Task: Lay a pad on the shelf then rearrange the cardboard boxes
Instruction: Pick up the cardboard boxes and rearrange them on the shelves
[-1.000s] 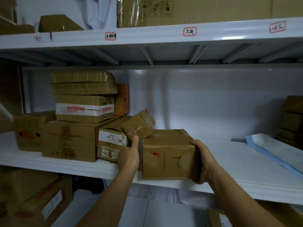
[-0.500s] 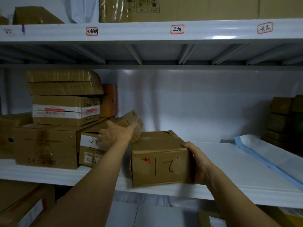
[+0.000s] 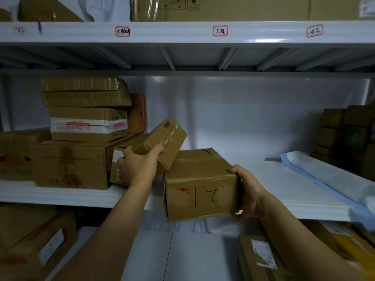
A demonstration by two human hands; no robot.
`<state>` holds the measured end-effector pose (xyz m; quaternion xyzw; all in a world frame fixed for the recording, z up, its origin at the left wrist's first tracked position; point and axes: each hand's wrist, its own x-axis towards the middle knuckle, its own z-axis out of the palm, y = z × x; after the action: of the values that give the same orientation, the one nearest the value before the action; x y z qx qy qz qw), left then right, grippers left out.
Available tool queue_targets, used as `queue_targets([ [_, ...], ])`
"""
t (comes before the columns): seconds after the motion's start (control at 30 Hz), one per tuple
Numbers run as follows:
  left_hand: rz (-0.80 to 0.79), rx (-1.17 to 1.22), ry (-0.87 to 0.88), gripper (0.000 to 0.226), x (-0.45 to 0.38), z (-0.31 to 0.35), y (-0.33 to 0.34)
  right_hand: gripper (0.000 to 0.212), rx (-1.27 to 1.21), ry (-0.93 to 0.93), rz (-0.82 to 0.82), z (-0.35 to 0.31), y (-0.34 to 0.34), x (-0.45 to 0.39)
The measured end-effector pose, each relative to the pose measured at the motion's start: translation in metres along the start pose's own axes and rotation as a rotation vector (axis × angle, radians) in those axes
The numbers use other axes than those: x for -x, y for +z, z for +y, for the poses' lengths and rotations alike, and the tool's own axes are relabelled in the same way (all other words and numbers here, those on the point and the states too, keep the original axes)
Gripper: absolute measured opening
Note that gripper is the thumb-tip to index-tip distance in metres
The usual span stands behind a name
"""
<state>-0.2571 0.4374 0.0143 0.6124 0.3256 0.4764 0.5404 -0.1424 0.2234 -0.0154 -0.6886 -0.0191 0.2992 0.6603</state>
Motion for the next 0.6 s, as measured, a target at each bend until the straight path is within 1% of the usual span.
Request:
queue_targets([
  [0.07,-0.024,0.062,0.001,0.105,0.013,-0.003,-0.014,0.052,-0.078,-0.006,0.004,0.016,0.002,0.013],
  [0.17,-0.078,0.113,0.007,0.097,0.03,-0.015,-0.035,0.034,-0.187,-0.051,-0.004,0.041,0.004,0.033],
  [0.3,-0.121,0.153,-0.034,0.1,0.053,-0.037,-0.056,0.035,-0.153,-0.068,-0.04,0.072,0.0,0.049],
  [0.33,-0.121,0.178,-0.062,0.1,0.057,-0.041,-0.06,0.038,-0.139,-0.07,-0.051,0.079,-0.001,0.053],
  [0.37,-0.129,0.2,-0.09,0.1,0.062,-0.046,-0.064,0.045,-0.134,-0.071,-0.063,0.087,-0.003,0.058],
  [0.47,-0.182,0.215,-0.118,0.1,0.074,-0.056,-0.074,0.079,-0.132,-0.08,-0.151,0.111,-0.015,0.067],
  [0.5,-0.202,0.219,-0.12,0.101,0.078,-0.06,-0.077,0.086,-0.121,-0.085,-0.192,0.118,-0.019,0.07],
  [0.57,-0.243,0.238,-0.116,0.097,0.087,-0.064,-0.083,0.089,-0.104,-0.089,-0.261,0.129,-0.027,0.076],
  [0.6,-0.257,0.242,-0.109,0.09,0.092,-0.066,-0.085,0.087,-0.101,-0.09,-0.276,0.133,-0.032,0.08],
])
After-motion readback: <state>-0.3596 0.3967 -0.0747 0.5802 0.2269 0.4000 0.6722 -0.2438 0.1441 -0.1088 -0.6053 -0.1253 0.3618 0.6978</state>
